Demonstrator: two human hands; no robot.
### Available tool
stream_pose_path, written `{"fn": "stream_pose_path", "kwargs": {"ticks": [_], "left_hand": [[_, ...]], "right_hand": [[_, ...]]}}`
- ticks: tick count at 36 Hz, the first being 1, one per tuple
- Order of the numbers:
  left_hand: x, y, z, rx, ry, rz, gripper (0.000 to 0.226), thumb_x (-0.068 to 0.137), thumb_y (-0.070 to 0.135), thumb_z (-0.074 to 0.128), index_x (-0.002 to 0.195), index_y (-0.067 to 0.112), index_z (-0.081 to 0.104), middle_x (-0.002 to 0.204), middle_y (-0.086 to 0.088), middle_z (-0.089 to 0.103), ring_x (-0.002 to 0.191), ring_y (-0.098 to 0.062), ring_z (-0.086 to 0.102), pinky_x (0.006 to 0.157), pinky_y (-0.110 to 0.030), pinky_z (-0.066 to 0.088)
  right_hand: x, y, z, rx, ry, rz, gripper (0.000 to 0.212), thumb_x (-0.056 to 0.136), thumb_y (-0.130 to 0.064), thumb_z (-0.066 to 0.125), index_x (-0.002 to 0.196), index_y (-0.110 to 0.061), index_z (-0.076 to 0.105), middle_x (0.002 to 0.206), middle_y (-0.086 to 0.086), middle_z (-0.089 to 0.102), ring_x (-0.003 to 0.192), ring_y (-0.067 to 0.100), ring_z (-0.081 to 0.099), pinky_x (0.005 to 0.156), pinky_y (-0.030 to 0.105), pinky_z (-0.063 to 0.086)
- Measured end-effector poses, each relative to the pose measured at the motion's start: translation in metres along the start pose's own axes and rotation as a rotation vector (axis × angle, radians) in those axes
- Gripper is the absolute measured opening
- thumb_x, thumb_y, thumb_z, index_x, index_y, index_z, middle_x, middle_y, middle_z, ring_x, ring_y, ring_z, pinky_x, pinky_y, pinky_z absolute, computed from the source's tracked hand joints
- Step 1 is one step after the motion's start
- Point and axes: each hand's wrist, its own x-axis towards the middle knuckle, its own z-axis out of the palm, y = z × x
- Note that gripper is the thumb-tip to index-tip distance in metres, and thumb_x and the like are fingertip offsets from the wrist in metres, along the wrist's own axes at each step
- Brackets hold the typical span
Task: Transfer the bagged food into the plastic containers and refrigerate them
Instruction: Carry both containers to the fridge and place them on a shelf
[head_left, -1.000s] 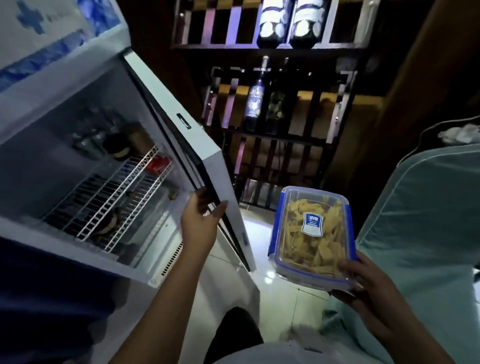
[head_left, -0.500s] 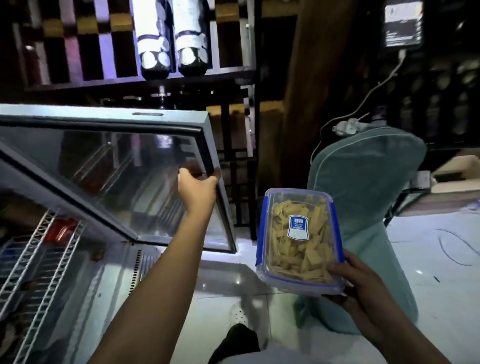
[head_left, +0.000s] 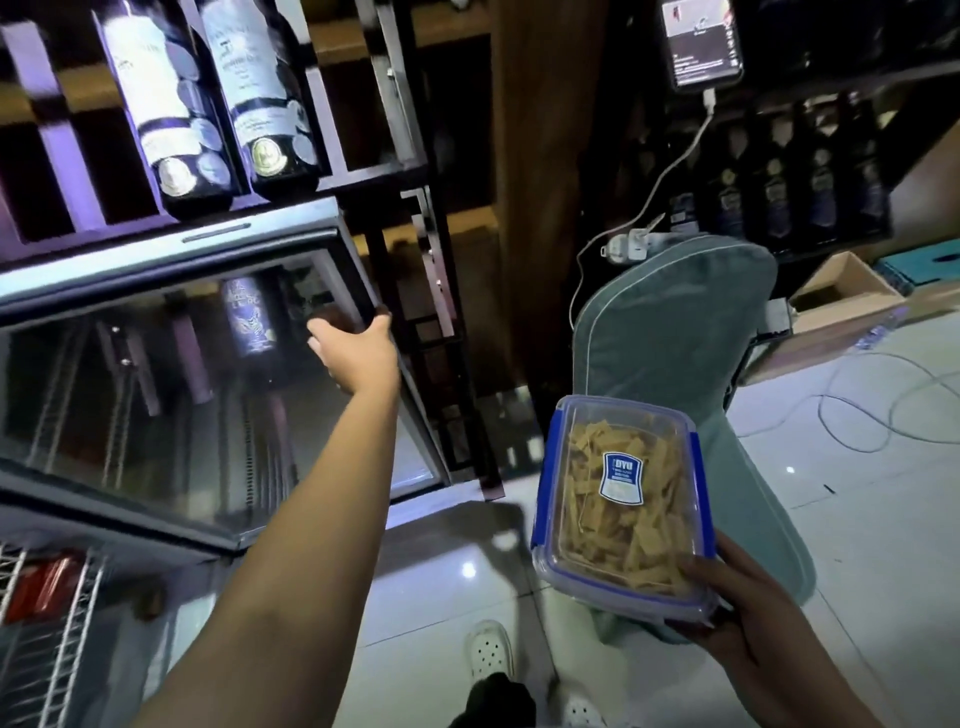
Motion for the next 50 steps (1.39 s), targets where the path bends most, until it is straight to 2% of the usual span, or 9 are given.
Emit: {"fn": "stream_pose_path", "kwargs": {"ticks": [7,13,19,22,25,30,36,45,50], "left_hand": [[-0.001,0.006,0.000,-0.002,-0.037,0.003,0.054,0.083,0.029,0.076,0.120,0.007,0.043,0.135,-0.009,0.048,0.111,-0.036,0.057,0.095,-0.050,0.045],[-0.029,-0.013,-0.033,0.015,-0.197,0.165,0.065,0.091,0.032,0.068,0.149,0.021,0.041,0.160,-0.003,0.027,0.139,-0.023,0.041,0.109,-0.034,0.030],[-0.078,-0.061,-0.090,0.616,-0.315,0.527,0.082,0.090,0.056,0.060,0.157,0.044,0.014,0.168,-0.002,-0.010,0.154,-0.030,-0.006,0.121,-0.053,0.001],[-0.108,-0.089,-0.123,0.824,-0.310,0.617,0.083,0.089,0.062,0.055,0.157,0.044,0.011,0.168,-0.003,-0.009,0.153,-0.034,-0.008,0.120,-0.058,0.003],[-0.141,-0.114,-0.160,0.890,-0.295,0.620,0.080,0.090,0.063,0.054,0.157,0.044,0.014,0.168,-0.005,-0.003,0.154,-0.036,-0.004,0.119,-0.060,0.008],[-0.204,-0.138,-0.220,0.550,-0.340,0.412,0.073,0.094,0.044,0.062,0.154,0.044,0.022,0.169,0.002,-0.001,0.155,-0.024,-0.001,0.121,-0.056,0.016],[-0.278,-0.156,-0.288,0.219,-0.360,0.096,0.083,0.079,0.071,0.062,0.150,0.060,0.019,0.164,0.026,0.007,0.149,0.008,0.001,0.123,-0.044,0.019],[-0.277,-0.179,-0.367,-0.059,-0.169,0.009,0.097,0.077,0.035,0.087,0.153,0.045,0.027,0.164,0.017,0.019,0.150,-0.014,0.026,0.114,-0.051,0.039],[-0.243,-0.206,-0.418,-0.069,-0.016,0.012,0.094,0.071,0.035,0.090,0.148,0.047,0.037,0.160,0.023,0.024,0.143,-0.004,0.037,0.106,-0.033,0.049]], "right_hand": [[-0.001,0.007,-0.009,0.049,0.048,0.026,0.044,0.071,0.000,0.065,0.112,-0.014,0.071,0.118,0.017,0.069,0.110,0.050,0.061,0.090,0.076,0.042],[0.001,0.007,-0.012,0.008,-0.003,0.053,0.046,0.073,-0.003,0.066,0.116,-0.017,0.071,0.111,0.017,0.073,0.111,0.050,0.062,0.095,0.066,0.045],[0.006,0.005,-0.008,-0.065,-0.091,0.050,0.066,0.056,-0.013,0.073,0.121,-0.019,0.068,0.103,0.018,0.075,0.090,0.041,0.069,0.093,0.062,0.046],[0.012,0.008,-0.006,-0.133,-0.170,0.060,0.069,0.055,-0.016,0.073,0.124,-0.020,0.066,0.104,0.016,0.076,0.090,0.039,0.072,0.091,0.061,0.050],[0.018,0.016,-0.003,-0.193,-0.273,0.077,0.055,0.062,-0.013,0.072,0.115,-0.023,0.071,0.103,0.013,0.076,0.087,0.033,0.075,0.070,0.043,0.061],[0.033,0.040,0.008,-0.296,-0.419,0.169,0.049,0.075,-0.004,0.070,0.120,-0.025,0.069,0.104,0.010,0.077,0.090,0.033,0.074,0.070,0.045,0.059],[0.029,0.085,0.055,-0.492,-0.664,0.265,0.045,0.081,-0.004,0.066,0.116,-0.032,0.071,0.104,0.007,0.077,0.091,0.027,0.072,0.077,0.042,0.056],[-0.032,0.140,0.160,-0.661,-0.999,0.264,0.066,0.058,-0.021,0.080,0.120,-0.040,0.067,0.104,0.005,0.077,0.084,0.023,0.074,0.073,0.042,0.055],[-0.064,0.179,0.226,-0.721,-1.164,0.177,0.059,0.078,-0.015,0.073,0.122,-0.053,0.062,0.114,-0.002,0.074,0.096,0.025,0.074,0.071,0.043,0.062]]}}
